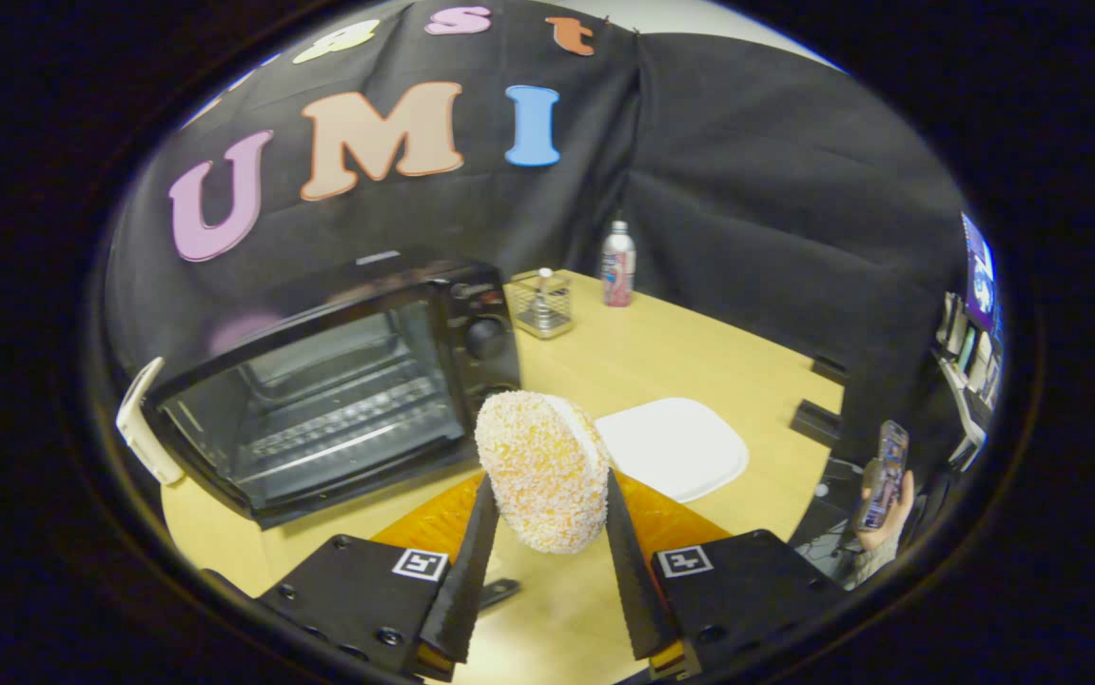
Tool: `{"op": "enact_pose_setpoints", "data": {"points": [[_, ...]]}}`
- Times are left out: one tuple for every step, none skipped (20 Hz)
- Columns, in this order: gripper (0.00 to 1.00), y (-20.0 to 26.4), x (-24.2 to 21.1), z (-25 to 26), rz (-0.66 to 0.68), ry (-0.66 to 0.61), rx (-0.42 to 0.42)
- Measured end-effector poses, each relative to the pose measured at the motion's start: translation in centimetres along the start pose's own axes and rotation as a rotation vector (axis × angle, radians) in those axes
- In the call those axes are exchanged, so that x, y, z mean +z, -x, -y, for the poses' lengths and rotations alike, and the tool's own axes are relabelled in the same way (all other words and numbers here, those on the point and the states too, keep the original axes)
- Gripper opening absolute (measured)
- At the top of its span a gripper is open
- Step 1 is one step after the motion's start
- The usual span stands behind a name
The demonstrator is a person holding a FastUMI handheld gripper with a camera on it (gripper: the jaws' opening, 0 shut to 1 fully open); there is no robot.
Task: Open the toaster oven, put the food inside, and close the toaster oven door.
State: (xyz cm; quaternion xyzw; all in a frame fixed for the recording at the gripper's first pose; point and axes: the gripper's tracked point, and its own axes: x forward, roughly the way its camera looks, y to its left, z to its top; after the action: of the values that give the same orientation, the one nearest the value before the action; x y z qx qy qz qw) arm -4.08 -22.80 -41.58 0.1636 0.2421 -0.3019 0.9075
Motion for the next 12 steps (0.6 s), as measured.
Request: {"op": "enact_pose_setpoints", "data": {"points": [[0.65,-0.2,-0.1,-1.8,-0.005,0.004,0.027],[0.65,-0.6,-0.4,-3.4,-0.013,0.012,0.051],[0.65,-0.9,-0.5,-4.7,-0.021,0.018,0.063],[0.65,-1.2,-0.6,-5.9,-0.025,0.018,0.074],[0.65,-1.5,-0.5,-7.2,-0.023,0.007,0.088],[0.65,-1.9,-0.3,-8.5,-0.015,-0.006,0.105],[0.65,-2.3,-0.2,-9.4,-0.01,-0.016,0.117],[0.65,-2.7,-0.1,-10.0,-0.005,-0.023,0.119],[0.65,-3.2,-0.1,-10.5,-0.007,-0.031,0.117],[0.65,-3.7,-0.2,-11.0,-0.01,-0.041,0.118],[0.65,-4.1,-0.1,-11.7,-0.008,-0.051,0.126],[0.65,-4.5,0.2,-12.4,-0.001,-0.061,0.139]]}}
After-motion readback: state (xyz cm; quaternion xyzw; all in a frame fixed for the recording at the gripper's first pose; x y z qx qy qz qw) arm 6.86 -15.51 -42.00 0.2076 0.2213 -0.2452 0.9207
